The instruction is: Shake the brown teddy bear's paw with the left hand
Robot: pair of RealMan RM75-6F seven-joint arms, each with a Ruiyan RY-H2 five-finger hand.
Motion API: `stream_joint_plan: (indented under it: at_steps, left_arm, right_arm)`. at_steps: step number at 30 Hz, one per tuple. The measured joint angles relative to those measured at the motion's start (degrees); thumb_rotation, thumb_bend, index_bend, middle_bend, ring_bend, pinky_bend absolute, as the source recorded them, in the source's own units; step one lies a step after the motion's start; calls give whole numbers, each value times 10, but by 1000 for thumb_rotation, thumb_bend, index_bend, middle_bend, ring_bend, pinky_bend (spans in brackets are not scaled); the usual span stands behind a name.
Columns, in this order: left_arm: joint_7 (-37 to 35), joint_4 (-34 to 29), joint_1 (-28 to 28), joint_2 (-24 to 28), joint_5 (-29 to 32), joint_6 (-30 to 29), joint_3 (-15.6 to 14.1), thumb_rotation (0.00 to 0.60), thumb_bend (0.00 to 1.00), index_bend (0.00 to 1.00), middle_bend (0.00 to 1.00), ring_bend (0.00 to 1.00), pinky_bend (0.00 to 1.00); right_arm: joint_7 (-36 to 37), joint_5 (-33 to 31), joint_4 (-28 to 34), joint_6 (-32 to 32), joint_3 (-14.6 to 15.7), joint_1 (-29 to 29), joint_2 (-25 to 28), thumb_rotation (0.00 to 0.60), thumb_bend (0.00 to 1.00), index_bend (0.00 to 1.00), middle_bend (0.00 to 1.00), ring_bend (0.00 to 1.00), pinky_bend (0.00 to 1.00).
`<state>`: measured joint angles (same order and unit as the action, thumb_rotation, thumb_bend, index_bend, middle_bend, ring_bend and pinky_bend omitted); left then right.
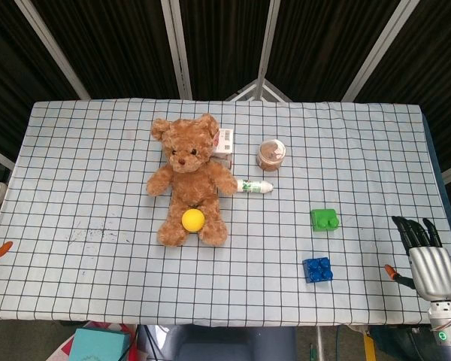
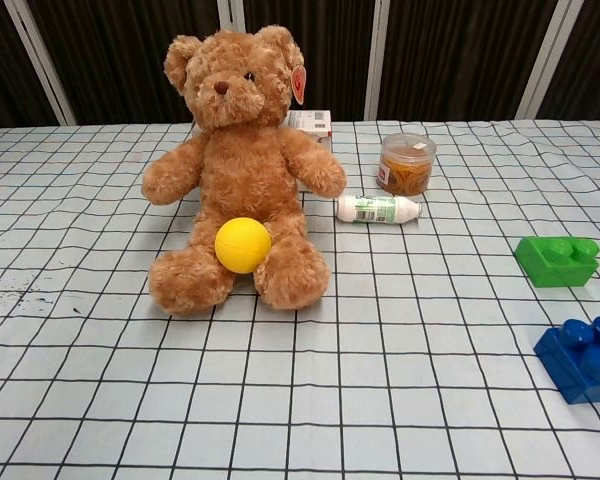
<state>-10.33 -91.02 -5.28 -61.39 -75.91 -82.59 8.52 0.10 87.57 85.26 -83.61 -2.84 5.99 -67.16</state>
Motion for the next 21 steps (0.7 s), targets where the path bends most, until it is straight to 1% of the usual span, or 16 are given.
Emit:
stream_joint_plan:
  at_steps: [9, 13, 21]
  left_arm:
    - [1, -2, 0, 1, -3, -4, 0, 600, 230, 223, 109, 0, 42]
    - [4, -3, 1, 0, -9, -6, -3, 600, 230, 217, 109, 0, 42]
    - [12, 0, -10, -5, 3, 19, -1, 600, 230, 210, 107, 0, 42]
  right_arm:
    - [-4, -2, 0, 1, 2, -2, 1, 600, 208, 8, 136, 128, 49]
    - [-1, 0, 3, -9, 0, -4, 3, 600, 209, 9, 136, 128, 49]
    - [-3, -7, 4, 3, 3, -5, 4, 600, 208, 9, 136, 128, 49]
